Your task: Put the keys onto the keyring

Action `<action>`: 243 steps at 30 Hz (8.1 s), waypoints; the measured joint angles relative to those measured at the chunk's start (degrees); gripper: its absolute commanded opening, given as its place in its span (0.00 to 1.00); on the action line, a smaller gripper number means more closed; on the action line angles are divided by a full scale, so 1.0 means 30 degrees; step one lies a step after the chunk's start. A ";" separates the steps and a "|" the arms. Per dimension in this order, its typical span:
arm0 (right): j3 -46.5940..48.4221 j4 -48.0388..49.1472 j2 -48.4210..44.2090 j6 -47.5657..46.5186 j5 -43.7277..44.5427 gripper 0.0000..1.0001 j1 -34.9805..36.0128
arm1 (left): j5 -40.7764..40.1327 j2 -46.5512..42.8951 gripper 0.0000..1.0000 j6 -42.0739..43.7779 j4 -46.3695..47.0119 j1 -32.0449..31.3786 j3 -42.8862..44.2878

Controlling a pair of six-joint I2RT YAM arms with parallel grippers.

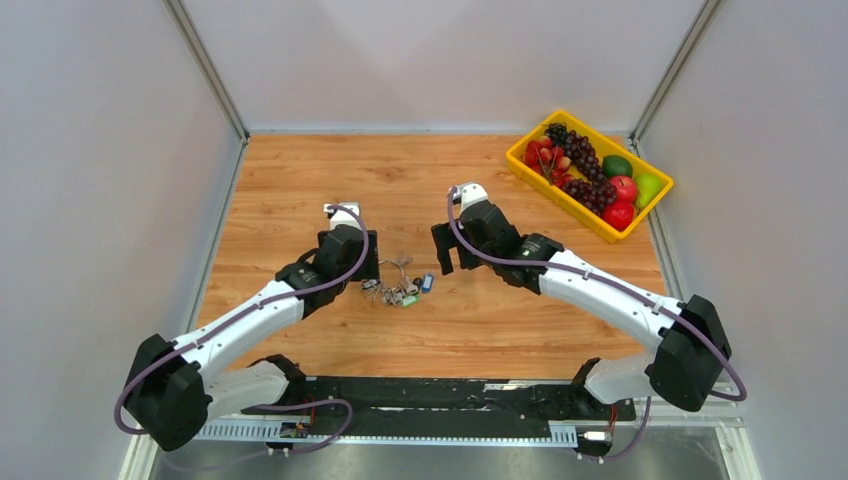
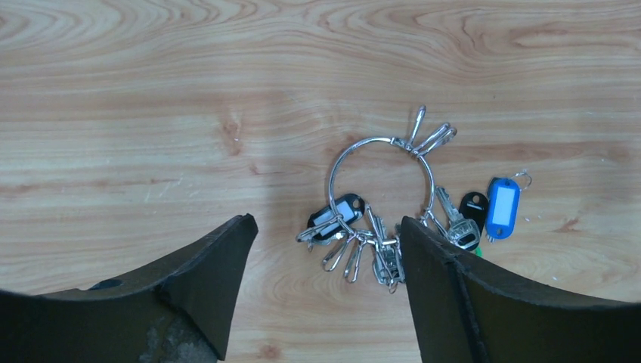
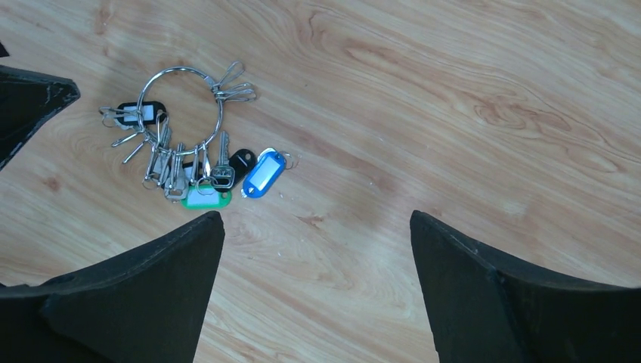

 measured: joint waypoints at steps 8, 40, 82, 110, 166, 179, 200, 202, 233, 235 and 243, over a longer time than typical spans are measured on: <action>0.0240 0.2412 0.2120 -0.0007 -0.1304 0.79 0.0000 | 0.0525 0.1020 0.54 -0.0794 0.1384 0.0401 -0.0845; 0.1166 0.6069 0.8247 -1.4950 -1.2560 0.55 -0.2725 | 0.2718 -0.2805 0.75 -0.1727 0.4218 0.0780 -0.5129; 0.4189 0.5712 1.3034 -1.8957 -1.5314 0.15 -0.2346 | 0.3293 -0.2994 0.77 -0.1195 0.6295 0.0780 -0.6266; 0.4167 0.1435 0.7111 -1.5584 -1.5059 0.00 -0.2098 | 0.9428 -0.4699 0.77 -0.1486 0.8087 0.0780 -0.6258; 1.6560 -1.4819 0.5297 -0.2120 -1.2320 0.00 0.0962 | 0.4386 -0.7832 0.77 1.0994 1.3347 -0.7679 -0.5428; 1.6560 -1.4870 0.5297 -0.2055 -1.2320 0.00 0.1348 | 0.2681 -0.6827 0.87 1.3194 1.7551 -0.8393 -0.6615; 1.6560 -1.4804 0.5297 -0.1894 -1.2546 0.00 0.1450 | 0.3337 -0.4670 0.49 1.3937 2.1631 -0.8524 -0.7111; 1.6560 -1.4804 0.5297 -0.1851 -1.2590 0.00 0.1457 | 0.3373 -0.4656 0.41 1.3945 2.1966 -0.8539 -0.7249; 1.7478 -1.3435 0.3650 -0.2324 -0.8867 1.00 0.1581 | 0.4874 -0.7315 0.01 1.2466 2.0254 -0.8786 -0.7475; 1.7187 -1.2794 0.2994 -0.2331 -0.8196 1.00 0.1581 | 0.4962 -0.7584 0.01 1.2036 1.9737 -0.8786 -0.7242; 1.0499 -0.6550 -0.3483 -0.1807 -0.4313 1.00 0.1530 | 0.5406 -0.8459 0.00 0.9974 1.6815 -0.8786 -0.5428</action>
